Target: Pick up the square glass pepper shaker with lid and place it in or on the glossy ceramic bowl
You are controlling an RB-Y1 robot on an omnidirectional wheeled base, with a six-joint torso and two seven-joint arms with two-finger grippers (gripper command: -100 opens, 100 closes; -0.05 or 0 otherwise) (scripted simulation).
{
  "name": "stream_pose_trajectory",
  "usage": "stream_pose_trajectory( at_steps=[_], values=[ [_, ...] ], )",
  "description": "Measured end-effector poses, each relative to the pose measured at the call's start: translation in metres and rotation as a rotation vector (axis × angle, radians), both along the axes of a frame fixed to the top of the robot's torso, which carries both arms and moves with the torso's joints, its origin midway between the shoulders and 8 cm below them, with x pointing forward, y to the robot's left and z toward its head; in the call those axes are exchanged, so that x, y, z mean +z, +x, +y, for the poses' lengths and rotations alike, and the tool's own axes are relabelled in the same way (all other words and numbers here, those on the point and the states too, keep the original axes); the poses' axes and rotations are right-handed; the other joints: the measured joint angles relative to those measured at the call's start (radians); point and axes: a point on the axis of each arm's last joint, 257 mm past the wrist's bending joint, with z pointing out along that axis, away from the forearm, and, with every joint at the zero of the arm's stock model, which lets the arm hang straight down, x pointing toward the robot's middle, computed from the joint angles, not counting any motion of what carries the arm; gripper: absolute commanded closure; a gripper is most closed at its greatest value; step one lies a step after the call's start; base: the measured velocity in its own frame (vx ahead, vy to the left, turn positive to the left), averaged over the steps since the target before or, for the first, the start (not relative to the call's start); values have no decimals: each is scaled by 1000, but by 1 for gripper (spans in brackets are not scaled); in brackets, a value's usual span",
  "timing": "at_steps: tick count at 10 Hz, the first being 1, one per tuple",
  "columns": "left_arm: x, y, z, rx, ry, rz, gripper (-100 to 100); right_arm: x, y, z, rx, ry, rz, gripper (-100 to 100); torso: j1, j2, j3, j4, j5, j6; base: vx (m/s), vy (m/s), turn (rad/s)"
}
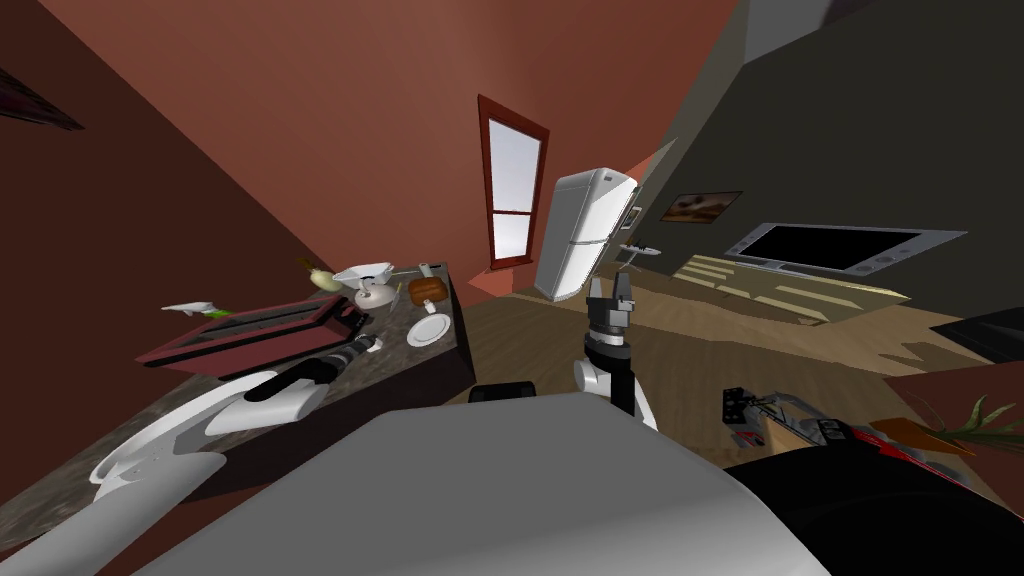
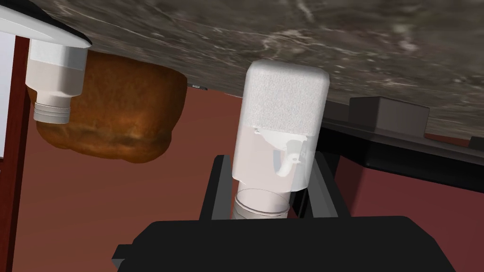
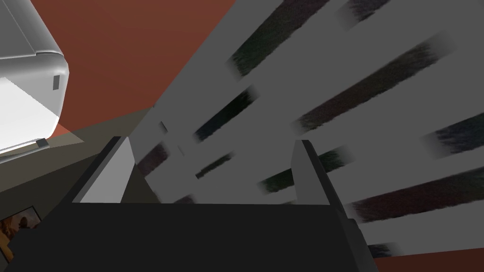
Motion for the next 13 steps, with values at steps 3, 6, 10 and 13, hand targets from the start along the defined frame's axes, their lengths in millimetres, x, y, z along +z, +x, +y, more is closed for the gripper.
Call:
stream_pose_trajectory(
  at_steps=[3, 6, 10, 13],
  values=[
    [5, -7, -6, -4, -52, -18, 100, 0, 0, 0, 0, 0, 0, 0, -3, 14, 7, 1, 2, -3, -171, -48, 36],
    [5, -18, -11, 0, -110, -16, 100, 0, 0, 0, 0, 0, 0, 0, 1, 13, 7, 1, 3, -4, -146, -1, 56],
    [9, -32, -18, 5, -178, -8, 100, 0, 0, 0, 0, 0, 0, 0, 3, 15, 8, 1, 3, -4, -170, 26, 47],
    [25, -28, -19, -7, -177, 8, 100, 0, 0, 0, 0, 0, 0, 0, 13, 7, 3, 0, 4, -4, -59, 167, 104]
  ],
)
